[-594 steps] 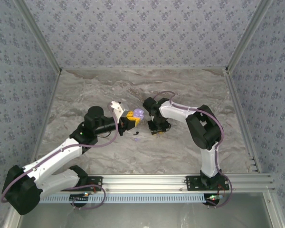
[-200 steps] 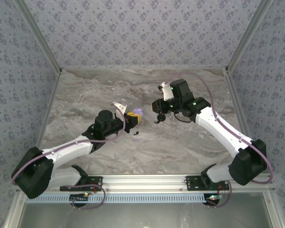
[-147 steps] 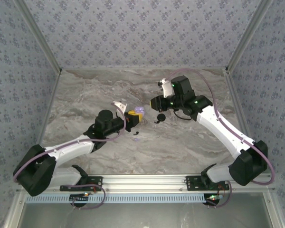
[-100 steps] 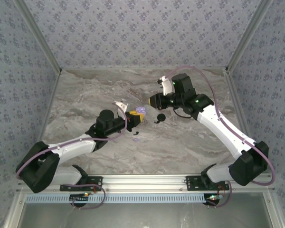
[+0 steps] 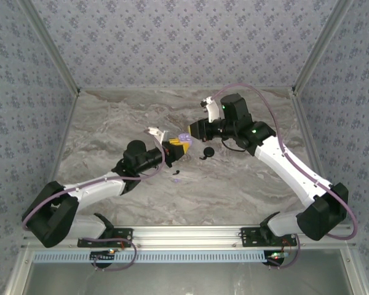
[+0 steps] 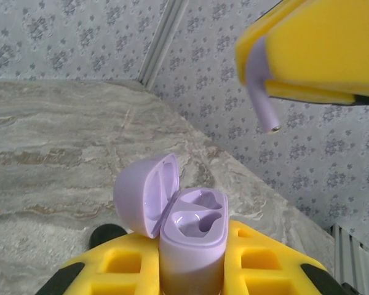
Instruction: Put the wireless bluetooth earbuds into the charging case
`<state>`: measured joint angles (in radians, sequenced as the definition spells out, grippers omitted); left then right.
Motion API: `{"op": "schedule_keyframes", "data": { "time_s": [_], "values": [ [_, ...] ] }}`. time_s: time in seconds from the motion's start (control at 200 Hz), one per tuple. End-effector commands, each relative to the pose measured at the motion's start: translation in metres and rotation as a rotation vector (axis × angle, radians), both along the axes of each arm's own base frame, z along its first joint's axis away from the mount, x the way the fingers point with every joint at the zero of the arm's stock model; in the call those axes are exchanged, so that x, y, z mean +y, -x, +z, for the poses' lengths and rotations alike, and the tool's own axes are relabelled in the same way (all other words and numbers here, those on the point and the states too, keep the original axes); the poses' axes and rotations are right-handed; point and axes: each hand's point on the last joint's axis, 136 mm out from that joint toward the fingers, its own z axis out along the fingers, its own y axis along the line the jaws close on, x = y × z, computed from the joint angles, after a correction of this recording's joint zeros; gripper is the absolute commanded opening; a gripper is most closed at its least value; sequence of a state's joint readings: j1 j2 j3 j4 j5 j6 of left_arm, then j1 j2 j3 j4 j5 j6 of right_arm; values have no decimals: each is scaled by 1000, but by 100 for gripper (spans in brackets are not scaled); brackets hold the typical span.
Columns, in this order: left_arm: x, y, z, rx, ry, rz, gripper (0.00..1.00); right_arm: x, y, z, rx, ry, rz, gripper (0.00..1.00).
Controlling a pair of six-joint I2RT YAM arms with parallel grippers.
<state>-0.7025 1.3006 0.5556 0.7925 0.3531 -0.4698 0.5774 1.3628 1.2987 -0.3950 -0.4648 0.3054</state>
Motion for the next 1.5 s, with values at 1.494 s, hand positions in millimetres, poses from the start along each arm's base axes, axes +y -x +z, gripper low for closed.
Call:
{"op": "schedule_keyframes", "data": {
  "time_s": [1.494],
  "values": [
    [-12,6,56,-71,127,-74,9,11,8,8,-47,13,62,20]
  ]
}}
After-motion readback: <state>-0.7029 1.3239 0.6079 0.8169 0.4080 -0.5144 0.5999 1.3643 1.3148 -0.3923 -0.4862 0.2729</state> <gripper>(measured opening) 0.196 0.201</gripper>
